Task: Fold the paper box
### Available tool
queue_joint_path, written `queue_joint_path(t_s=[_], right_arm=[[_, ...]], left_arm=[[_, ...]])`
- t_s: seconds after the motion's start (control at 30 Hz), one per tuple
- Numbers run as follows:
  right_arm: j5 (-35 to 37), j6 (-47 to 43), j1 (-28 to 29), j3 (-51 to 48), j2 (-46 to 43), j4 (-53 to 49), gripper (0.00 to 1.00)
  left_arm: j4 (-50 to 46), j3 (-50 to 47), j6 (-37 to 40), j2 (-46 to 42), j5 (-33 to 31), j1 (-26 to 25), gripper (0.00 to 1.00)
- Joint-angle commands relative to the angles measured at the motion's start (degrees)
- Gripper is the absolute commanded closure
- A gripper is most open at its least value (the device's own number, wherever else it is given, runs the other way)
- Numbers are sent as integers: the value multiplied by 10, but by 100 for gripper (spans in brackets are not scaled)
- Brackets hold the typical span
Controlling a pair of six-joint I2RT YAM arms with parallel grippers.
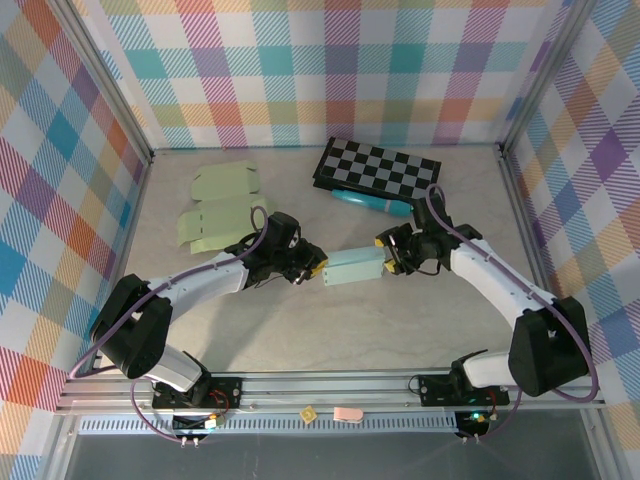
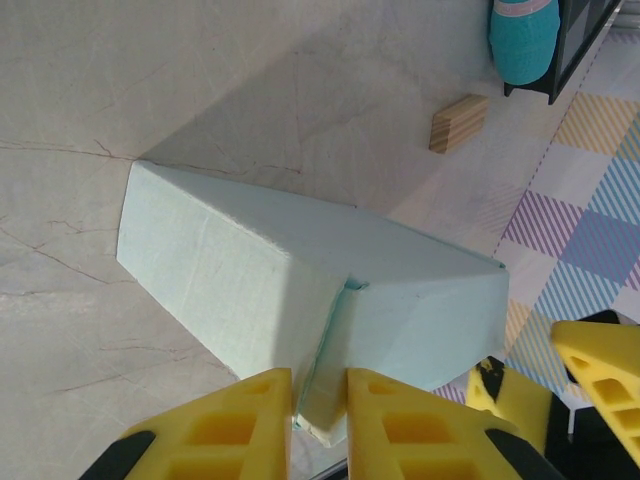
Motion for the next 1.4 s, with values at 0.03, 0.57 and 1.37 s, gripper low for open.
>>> queue_joint_path(t_s=[0.03, 0.57, 1.37], right_arm=[[9, 0, -2, -1, -18, -41, 50], [2, 2, -11, -51, 1, -28, 67], [17, 11, -16, -51, 38, -101, 67]], left_arm=[[-44, -14, 11, 18, -6, -10, 81], [-45, -13, 11, 16, -9, -14, 82], [-48, -14, 18, 20, -9, -16, 88]])
